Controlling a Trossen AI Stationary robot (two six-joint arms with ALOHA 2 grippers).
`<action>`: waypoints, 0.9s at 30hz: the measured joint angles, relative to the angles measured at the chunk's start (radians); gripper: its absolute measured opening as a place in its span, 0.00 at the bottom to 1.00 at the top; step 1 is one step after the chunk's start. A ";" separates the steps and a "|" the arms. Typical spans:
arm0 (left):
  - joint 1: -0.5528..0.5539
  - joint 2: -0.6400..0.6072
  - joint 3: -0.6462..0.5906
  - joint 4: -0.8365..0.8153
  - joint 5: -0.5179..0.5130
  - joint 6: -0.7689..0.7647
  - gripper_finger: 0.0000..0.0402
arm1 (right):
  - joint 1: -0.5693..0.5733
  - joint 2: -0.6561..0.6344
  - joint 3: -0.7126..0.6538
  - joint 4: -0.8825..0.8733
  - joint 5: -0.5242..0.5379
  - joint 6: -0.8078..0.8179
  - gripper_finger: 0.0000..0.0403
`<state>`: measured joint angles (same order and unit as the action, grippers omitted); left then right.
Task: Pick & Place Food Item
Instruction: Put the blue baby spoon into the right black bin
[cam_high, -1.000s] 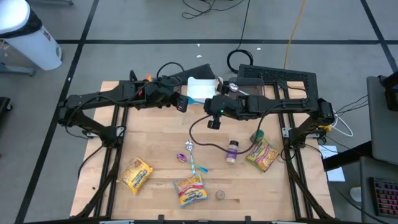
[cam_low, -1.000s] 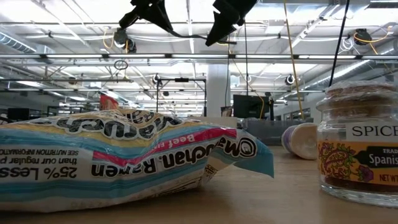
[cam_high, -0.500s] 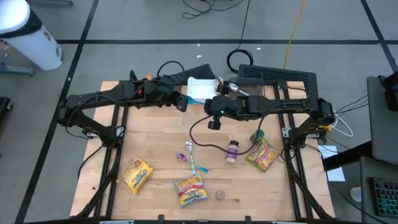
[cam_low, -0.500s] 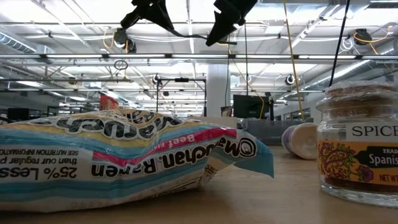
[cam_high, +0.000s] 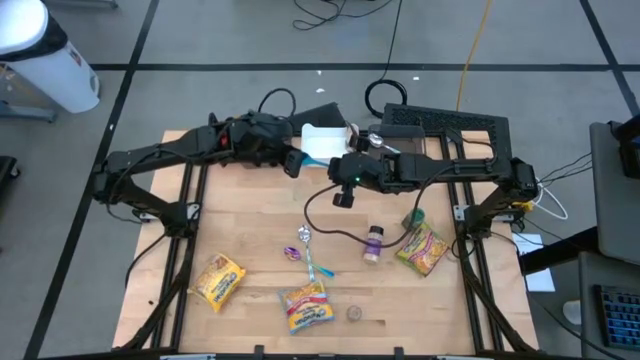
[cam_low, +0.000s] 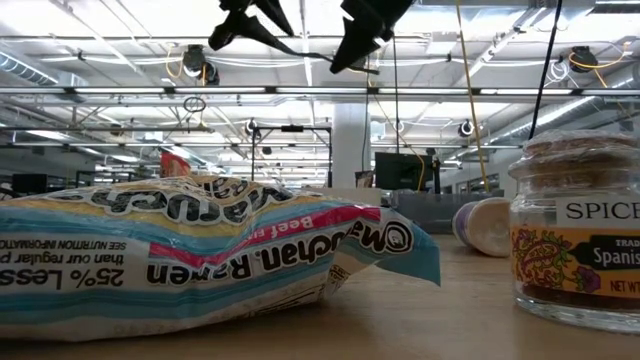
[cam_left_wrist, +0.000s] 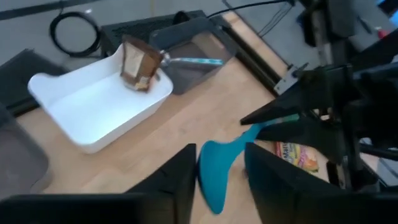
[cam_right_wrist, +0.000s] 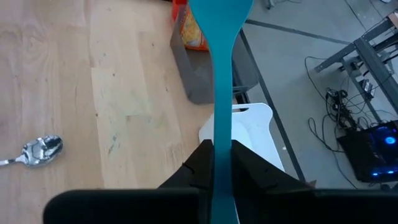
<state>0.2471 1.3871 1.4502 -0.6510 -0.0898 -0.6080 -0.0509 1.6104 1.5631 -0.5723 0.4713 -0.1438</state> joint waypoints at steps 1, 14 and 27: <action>0.006 0.000 0.000 0.017 0.007 0.012 0.39 | 0.000 0.000 0.000 0.001 0.001 0.002 0.05; 0.120 -0.156 0.000 0.182 0.146 0.266 0.51 | -0.076 -0.053 0.000 -0.101 -0.030 0.066 0.05; 0.257 -0.305 0.001 -0.011 0.324 0.476 0.48 | -0.390 -0.148 0.001 -0.297 -0.184 0.168 0.05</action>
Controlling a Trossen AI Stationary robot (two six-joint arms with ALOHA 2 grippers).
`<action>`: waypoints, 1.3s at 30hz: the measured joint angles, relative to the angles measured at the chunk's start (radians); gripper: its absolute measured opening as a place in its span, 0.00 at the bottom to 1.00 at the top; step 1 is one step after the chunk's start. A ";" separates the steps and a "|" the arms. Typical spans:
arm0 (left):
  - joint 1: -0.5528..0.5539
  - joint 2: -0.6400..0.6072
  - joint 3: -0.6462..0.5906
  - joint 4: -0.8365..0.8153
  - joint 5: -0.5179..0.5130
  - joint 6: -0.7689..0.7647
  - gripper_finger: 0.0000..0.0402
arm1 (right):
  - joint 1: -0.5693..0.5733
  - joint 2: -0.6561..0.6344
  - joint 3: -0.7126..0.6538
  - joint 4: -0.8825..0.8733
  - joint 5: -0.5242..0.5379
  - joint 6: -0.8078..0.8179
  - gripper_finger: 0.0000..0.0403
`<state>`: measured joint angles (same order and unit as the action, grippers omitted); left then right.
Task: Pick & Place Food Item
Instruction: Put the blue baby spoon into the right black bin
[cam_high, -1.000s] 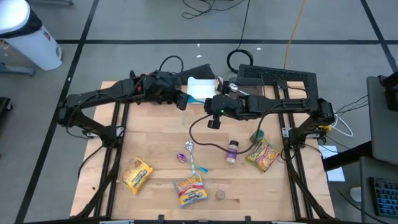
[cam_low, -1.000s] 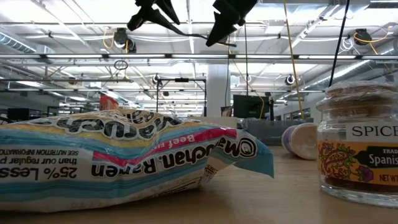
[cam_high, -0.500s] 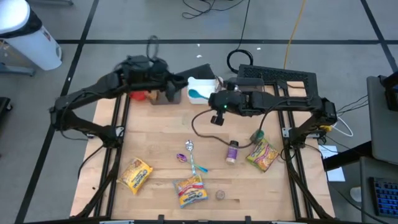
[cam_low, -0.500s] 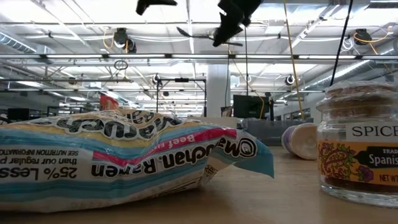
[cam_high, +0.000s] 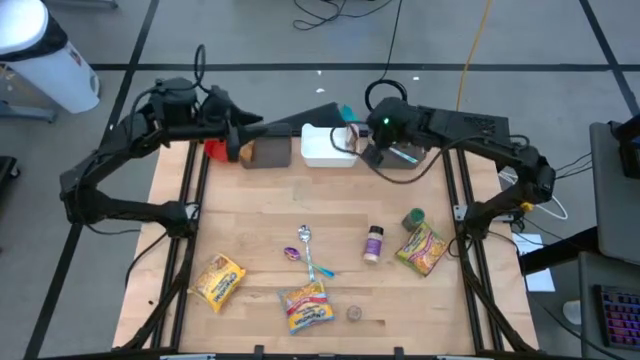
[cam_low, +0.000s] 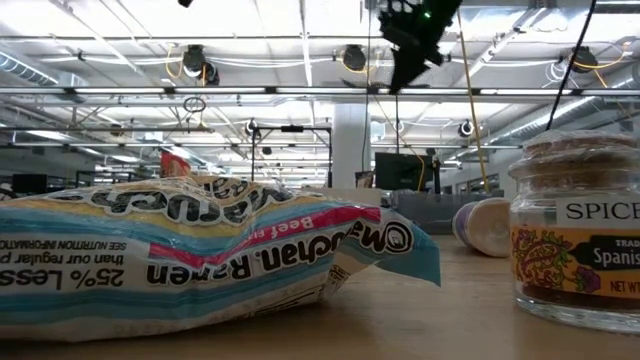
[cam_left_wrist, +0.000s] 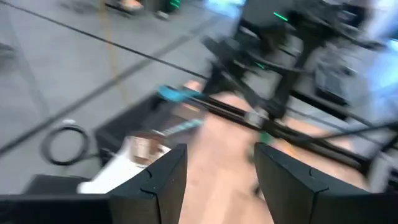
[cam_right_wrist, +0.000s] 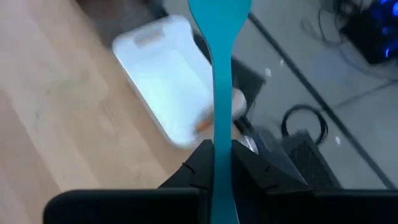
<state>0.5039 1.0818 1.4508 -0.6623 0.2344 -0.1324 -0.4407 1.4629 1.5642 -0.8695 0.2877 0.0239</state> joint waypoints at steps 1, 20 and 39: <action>0.010 0.003 -0.002 -0.007 0.053 0.006 0.48 | -0.026 -0.002 0.000 -0.007 -0.022 -0.004 0.05; -0.029 0.047 -0.554 1.001 0.236 -0.332 0.44 | -0.466 0.072 -0.003 -0.060 -0.345 -0.255 0.05; -0.020 0.176 -0.563 1.124 0.095 -0.368 0.44 | -0.475 0.080 -0.378 0.182 -0.315 -0.379 0.05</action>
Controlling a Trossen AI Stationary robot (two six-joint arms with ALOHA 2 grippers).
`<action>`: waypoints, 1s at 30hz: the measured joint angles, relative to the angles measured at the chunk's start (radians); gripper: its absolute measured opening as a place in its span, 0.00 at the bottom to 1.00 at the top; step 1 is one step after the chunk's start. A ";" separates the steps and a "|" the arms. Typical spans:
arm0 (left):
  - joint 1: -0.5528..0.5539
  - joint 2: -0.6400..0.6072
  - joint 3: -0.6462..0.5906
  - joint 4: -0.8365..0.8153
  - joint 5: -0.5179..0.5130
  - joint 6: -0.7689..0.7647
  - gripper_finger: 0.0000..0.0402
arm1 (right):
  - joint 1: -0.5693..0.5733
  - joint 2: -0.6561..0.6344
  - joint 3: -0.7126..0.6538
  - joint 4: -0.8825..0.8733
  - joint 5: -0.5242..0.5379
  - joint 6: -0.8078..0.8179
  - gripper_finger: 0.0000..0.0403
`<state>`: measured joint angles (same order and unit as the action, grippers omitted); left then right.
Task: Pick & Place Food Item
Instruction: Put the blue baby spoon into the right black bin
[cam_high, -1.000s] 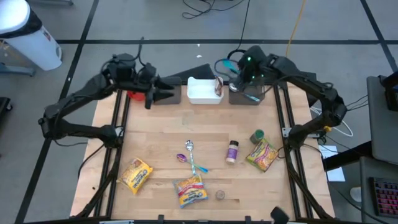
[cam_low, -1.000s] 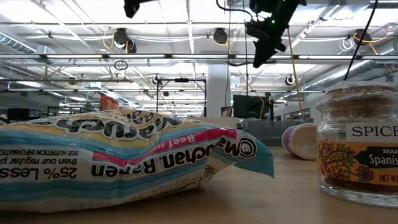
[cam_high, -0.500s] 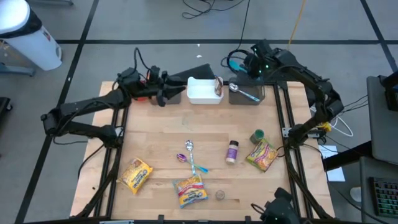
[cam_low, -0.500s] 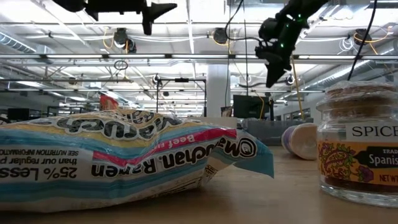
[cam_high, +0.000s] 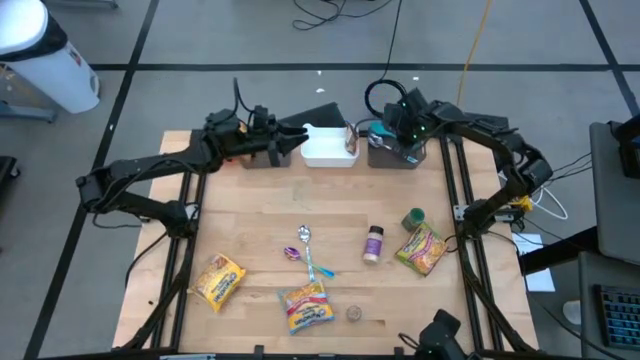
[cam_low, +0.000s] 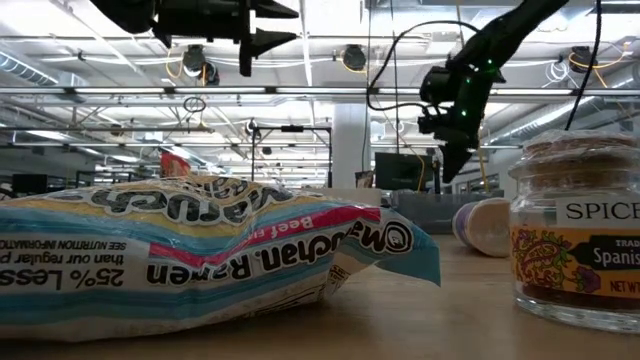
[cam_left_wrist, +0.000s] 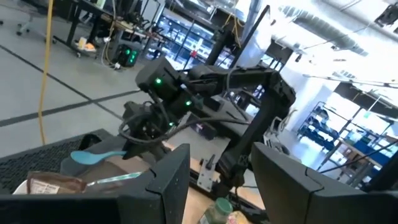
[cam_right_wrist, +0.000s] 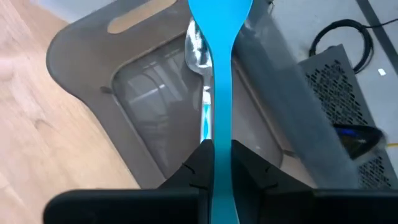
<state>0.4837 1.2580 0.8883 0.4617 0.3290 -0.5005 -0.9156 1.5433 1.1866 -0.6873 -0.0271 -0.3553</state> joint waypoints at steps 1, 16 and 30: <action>0.000 0.001 0.000 -0.004 0.000 -0.001 0.44 | 0.003 0.000 -0.013 0.015 0.000 0.001 0.05; 0.000 0.001 0.000 0.000 -0.026 0.000 0.44 | 0.025 0.000 -0.127 0.145 0.007 0.006 0.05; 0.000 0.001 0.000 -0.002 -0.052 -0.003 0.44 | 0.025 0.000 -0.218 0.300 0.029 0.028 0.05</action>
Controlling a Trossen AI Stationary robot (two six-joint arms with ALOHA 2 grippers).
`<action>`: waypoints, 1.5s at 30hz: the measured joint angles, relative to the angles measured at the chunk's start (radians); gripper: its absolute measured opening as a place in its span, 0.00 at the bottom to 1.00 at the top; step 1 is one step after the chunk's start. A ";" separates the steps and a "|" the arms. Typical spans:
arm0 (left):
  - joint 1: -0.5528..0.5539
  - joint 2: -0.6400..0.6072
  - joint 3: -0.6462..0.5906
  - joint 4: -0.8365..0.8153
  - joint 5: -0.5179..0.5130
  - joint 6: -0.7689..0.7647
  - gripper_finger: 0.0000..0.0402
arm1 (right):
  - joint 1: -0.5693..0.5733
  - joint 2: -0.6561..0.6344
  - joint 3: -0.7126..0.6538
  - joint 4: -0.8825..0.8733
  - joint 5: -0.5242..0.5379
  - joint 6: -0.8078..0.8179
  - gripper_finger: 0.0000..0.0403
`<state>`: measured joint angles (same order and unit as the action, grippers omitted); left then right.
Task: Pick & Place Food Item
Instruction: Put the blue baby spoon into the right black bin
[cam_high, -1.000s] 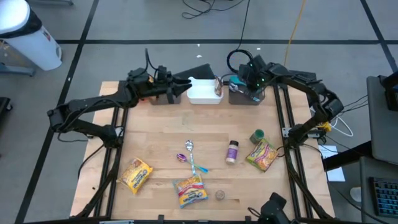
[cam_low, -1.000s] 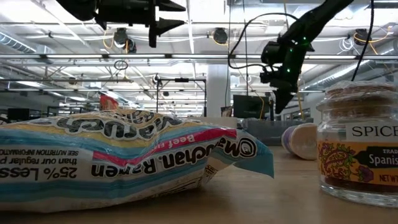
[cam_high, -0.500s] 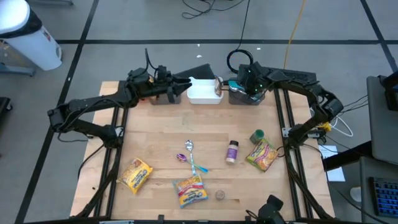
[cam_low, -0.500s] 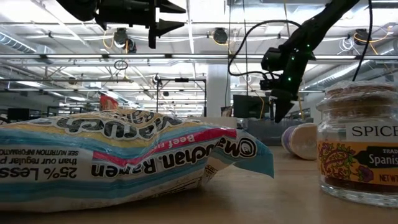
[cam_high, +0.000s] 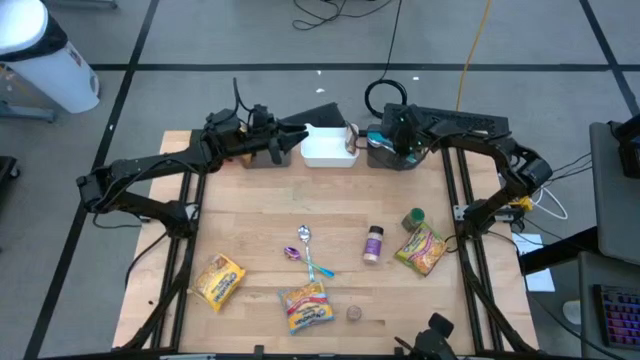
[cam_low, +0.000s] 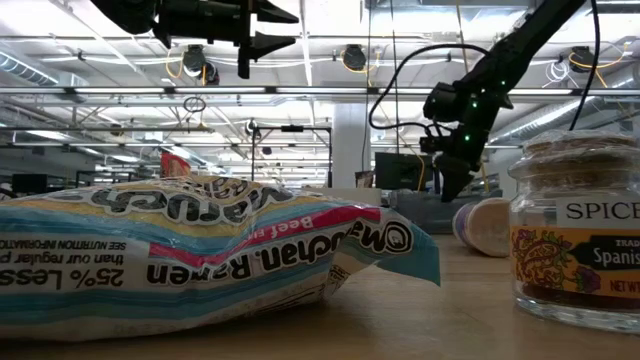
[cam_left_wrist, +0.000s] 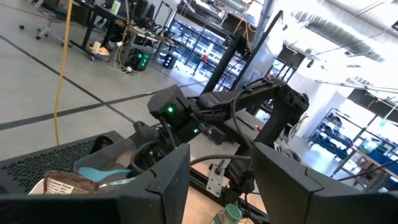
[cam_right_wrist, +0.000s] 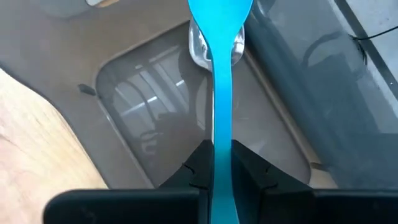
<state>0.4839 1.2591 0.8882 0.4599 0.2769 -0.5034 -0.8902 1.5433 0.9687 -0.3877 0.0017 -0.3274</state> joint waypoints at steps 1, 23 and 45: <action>0.000 0.000 0.000 0.000 -0.002 0.000 0.44 | 0.000 0.000 -0.008 0.009 -0.001 0.000 0.05; 0.000 -0.001 0.000 -0.021 -0.018 -0.009 0.44 | 0.000 0.000 -0.123 0.101 -0.006 -0.006 0.05; 0.000 -0.001 0.000 -0.022 -0.018 -0.030 0.44 | 0.000 0.000 -0.130 0.124 -0.037 -0.002 0.09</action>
<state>0.4839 1.2583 0.8880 0.4377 0.2588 -0.5335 -0.8906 1.5429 0.8383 -0.2633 -0.0353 -0.3290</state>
